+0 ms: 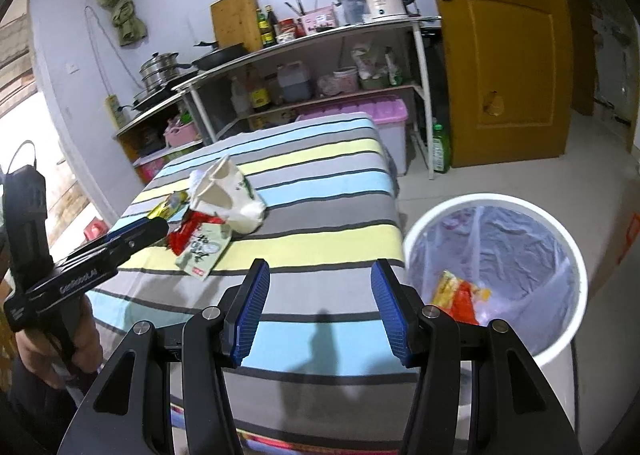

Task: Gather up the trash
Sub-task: 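Move both open grippers back over the striped bed, then grasp the brown wrapper with the left gripper while the right gripper grasps the white paper cup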

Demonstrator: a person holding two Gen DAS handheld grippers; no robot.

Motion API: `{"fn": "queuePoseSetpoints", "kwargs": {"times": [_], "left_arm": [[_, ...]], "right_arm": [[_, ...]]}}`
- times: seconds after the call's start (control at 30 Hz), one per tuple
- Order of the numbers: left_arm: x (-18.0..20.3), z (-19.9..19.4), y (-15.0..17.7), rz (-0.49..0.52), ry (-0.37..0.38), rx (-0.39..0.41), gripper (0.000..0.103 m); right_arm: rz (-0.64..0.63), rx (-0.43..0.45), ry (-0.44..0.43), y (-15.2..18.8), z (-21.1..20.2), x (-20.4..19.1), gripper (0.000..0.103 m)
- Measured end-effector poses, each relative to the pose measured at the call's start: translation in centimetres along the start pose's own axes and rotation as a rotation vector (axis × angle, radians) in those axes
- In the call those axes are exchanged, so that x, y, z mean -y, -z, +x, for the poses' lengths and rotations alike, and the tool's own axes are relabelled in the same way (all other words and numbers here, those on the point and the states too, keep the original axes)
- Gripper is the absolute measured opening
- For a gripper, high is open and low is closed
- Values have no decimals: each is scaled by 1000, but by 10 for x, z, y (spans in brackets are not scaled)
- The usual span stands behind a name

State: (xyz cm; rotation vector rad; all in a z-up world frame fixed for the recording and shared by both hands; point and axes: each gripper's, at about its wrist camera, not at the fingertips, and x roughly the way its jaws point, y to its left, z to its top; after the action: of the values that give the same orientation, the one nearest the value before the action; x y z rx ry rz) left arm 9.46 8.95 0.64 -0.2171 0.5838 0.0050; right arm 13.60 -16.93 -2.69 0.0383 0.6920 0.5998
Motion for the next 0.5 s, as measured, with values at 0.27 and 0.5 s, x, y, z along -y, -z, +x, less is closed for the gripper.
{"fn": "queuePoseSetpoints", "kwargs": {"times": [0.27,0.5], "left_arm": [[-37,8,0,-34,-75,-17,52],[-55,30,-3,-36,-120,-72,52]], "right_arm": [[-40,-13,-38,-4,17,-23,54],[-53,-32,-48,-9,33,-32,54]]}}
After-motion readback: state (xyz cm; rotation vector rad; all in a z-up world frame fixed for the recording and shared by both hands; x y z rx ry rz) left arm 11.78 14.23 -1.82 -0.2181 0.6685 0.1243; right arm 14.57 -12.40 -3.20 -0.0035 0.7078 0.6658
